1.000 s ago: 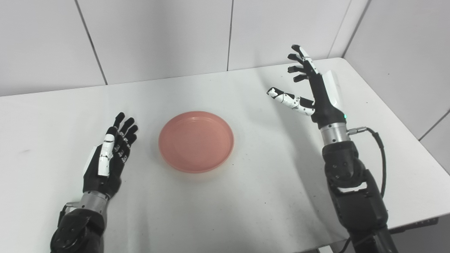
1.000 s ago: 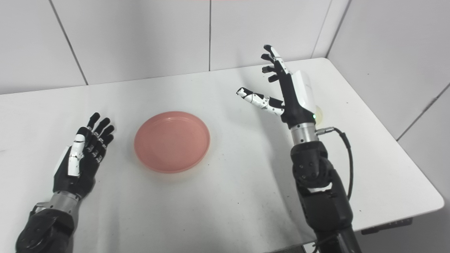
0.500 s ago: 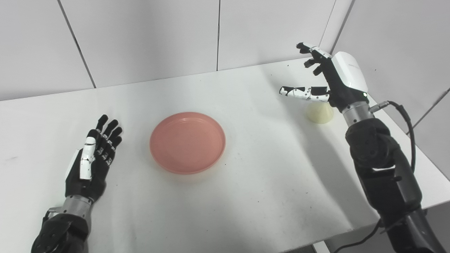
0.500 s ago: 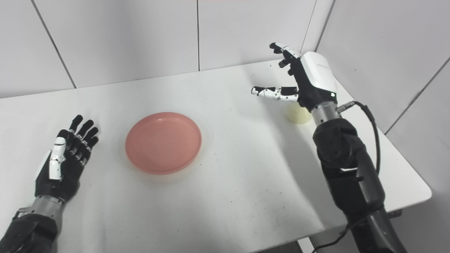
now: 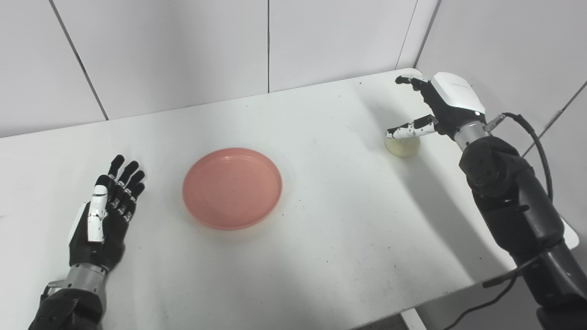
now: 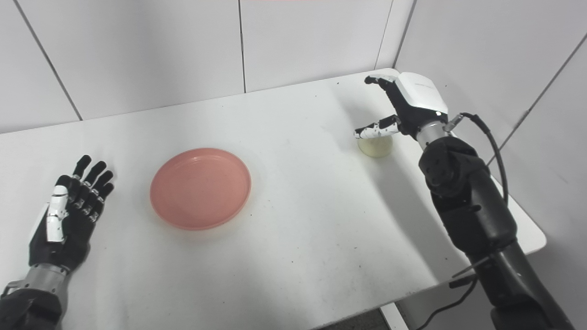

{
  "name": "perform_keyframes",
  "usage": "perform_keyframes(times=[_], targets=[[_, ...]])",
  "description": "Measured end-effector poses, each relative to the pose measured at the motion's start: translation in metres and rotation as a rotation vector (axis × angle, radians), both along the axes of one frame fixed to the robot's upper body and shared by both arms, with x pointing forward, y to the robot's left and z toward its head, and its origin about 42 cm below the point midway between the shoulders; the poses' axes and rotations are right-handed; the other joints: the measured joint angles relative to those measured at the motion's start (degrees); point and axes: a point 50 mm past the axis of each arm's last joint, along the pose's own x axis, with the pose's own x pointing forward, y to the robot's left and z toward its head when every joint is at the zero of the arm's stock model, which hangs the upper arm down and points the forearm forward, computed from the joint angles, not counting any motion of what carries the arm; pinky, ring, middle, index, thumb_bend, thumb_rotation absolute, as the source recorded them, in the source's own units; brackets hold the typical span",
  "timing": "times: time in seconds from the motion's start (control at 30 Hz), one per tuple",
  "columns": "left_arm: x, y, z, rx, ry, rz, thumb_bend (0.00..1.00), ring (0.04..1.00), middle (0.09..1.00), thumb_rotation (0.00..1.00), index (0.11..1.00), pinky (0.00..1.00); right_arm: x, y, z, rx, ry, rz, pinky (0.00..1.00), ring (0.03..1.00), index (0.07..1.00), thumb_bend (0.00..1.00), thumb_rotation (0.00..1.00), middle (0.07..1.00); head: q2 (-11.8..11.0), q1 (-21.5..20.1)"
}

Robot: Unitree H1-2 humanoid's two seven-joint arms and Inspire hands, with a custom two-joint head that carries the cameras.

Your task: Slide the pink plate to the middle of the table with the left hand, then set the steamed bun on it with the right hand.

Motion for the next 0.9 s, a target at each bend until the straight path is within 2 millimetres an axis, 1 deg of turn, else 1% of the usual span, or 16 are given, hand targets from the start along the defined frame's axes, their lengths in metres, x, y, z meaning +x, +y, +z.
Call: perform_keyframes(times=[0.07, 0.1, 0.17, 0.23, 0.3, 0.37, 0.53, 0.6, 0.9], targets=[[0.001, 0.001, 0.0, 0.001, 0.001, -0.003, 0.45, 0.963, 0.965, 1.0, 0.976, 1.0, 0.003, -0.004, -0.001, -0.024, 0.02, -0.009, 0.72, 0.853, 0.802, 0.85, 0.28, 0.858, 0.0, -0.1], [0.001, 0.002, 0.0, -0.001, 0.001, -0.003, 0.44, 0.964, 0.965, 1.0, 0.973, 1.0, 0.005, -0.008, -0.001, -0.029, 0.035, -0.021, 0.72, 0.854, 0.809, 0.84, 0.29, 0.873, 0.2, -0.2], [0.001, 0.003, 0.0, -0.008, 0.0, -0.004, 0.44, 0.967, 0.965, 1.0, 0.973, 1.0, 0.006, -0.01, -0.002, -0.028, 0.053, -0.031, 0.71, 0.849, 0.806, 0.84, 0.28, 0.873, 0.2, -0.2], [0.001, 0.003, 0.0, -0.01, 0.001, -0.006, 0.45, 0.969, 0.966, 1.0, 0.973, 1.0, 0.01, -0.012, -0.006, -0.023, 0.081, -0.039, 0.7, 0.837, 0.801, 0.85, 0.26, 0.867, 0.4, -0.4], [0.001, 0.003, 0.0, -0.01, 0.001, -0.008, 0.44, 0.969, 0.967, 1.0, 0.975, 1.0, 0.012, -0.015, -0.01, -0.018, 0.101, -0.05, 0.7, 0.837, 0.806, 0.85, 0.27, 0.872, 0.4, -0.5], [0.001, 0.003, 0.0, -0.018, 0.0, -0.01, 0.44, 0.972, 0.973, 1.0, 0.98, 1.0, 0.014, -0.017, -0.014, -0.014, 0.12, -0.06, 0.67, 0.829, 0.807, 0.85, 0.27, 0.871, 0.6, -0.8], [0.001, 0.004, 0.0, -0.021, 0.002, -0.011, 0.44, 0.963, 0.96, 1.0, 0.972, 1.0, 0.02, -0.017, -0.017, -0.01, 0.145, -0.063, 0.67, 0.843, 0.811, 0.85, 0.29, 0.886, 0.8, -1.1], [0.001, 0.004, 0.0, -0.029, 0.003, -0.014, 0.44, 0.967, 0.963, 1.0, 0.976, 1.0, 0.021, -0.017, -0.018, -0.008, 0.149, -0.067, 0.67, 0.848, 0.809, 0.85, 0.28, 0.886, 1.1, -1.2], [0.001, 0.005, 0.0, -0.029, 0.011, -0.02, 0.44, 0.968, 0.967, 1.0, 0.977, 1.0, 0.024, -0.016, -0.022, 0.003, 0.167, -0.068, 0.71, 0.837, 0.798, 0.86, 0.25, 0.855, 1.6, -1.2]])
